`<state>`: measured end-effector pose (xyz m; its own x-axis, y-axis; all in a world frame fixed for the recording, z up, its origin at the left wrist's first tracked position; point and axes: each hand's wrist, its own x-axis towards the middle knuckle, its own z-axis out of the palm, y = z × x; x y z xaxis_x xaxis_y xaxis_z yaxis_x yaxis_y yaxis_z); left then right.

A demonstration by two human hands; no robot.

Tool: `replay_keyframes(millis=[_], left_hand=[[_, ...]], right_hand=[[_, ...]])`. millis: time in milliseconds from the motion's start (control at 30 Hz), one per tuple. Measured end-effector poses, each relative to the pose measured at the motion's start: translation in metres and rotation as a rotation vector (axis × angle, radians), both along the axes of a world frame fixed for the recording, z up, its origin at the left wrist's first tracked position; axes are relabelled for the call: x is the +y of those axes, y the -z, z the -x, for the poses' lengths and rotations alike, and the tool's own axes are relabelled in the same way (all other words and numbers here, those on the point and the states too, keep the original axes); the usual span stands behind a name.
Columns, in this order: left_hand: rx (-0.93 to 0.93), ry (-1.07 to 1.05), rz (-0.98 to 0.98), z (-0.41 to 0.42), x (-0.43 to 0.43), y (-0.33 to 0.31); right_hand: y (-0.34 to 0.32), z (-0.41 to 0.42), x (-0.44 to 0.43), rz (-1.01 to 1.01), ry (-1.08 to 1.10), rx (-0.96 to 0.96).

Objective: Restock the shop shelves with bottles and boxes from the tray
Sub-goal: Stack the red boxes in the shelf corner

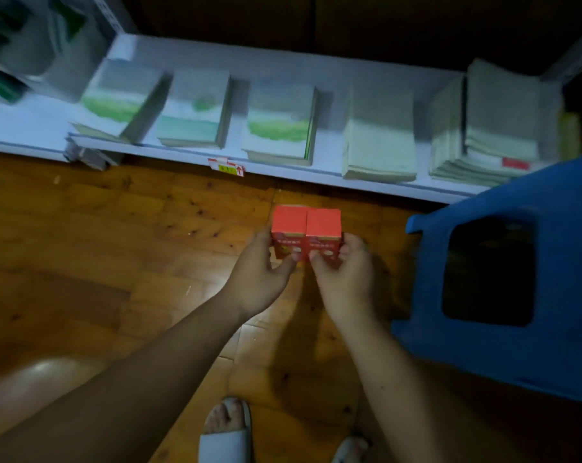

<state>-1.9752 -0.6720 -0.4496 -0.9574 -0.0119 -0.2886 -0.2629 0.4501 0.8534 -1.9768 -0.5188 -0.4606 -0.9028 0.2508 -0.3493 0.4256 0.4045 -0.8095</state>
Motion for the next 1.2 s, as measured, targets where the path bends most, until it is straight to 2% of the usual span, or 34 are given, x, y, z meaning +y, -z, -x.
replay_keyframes(millis=[100,200,500,567,667,767,933,1200], left_hand=[[0.202,0.013,0.040,0.012,0.008,-0.095],[0.337,-0.034,-0.020,0.030,0.012,-0.200],[0.467,-0.041,-0.242,0.032,0.036,-0.540],[0.461,0.016,-0.312,0.024,0.044,-0.606],[0.490,0.102,-0.409,0.013,0.060,-0.687],[0.491,0.185,-0.529,0.002,0.082,-0.747],[0.442,0.442,-0.668,-0.019,0.129,-0.810],[0.461,0.633,-0.616,-0.064,0.245,-0.850]], right_hand=[[-0.090,0.014,0.002,-0.019,0.047,0.187],[-0.198,0.024,0.009,0.045,0.068,0.334],[-0.573,0.007,0.045,0.220,0.135,0.499],[-0.641,-0.010,0.054,0.239,0.156,0.535],[-0.723,-0.037,0.072,0.161,0.228,0.629],[-0.783,-0.067,0.095,0.112,0.268,0.682],[-0.838,-0.118,0.143,0.073,0.370,0.694],[-0.870,-0.191,0.241,0.003,0.542,0.695]])
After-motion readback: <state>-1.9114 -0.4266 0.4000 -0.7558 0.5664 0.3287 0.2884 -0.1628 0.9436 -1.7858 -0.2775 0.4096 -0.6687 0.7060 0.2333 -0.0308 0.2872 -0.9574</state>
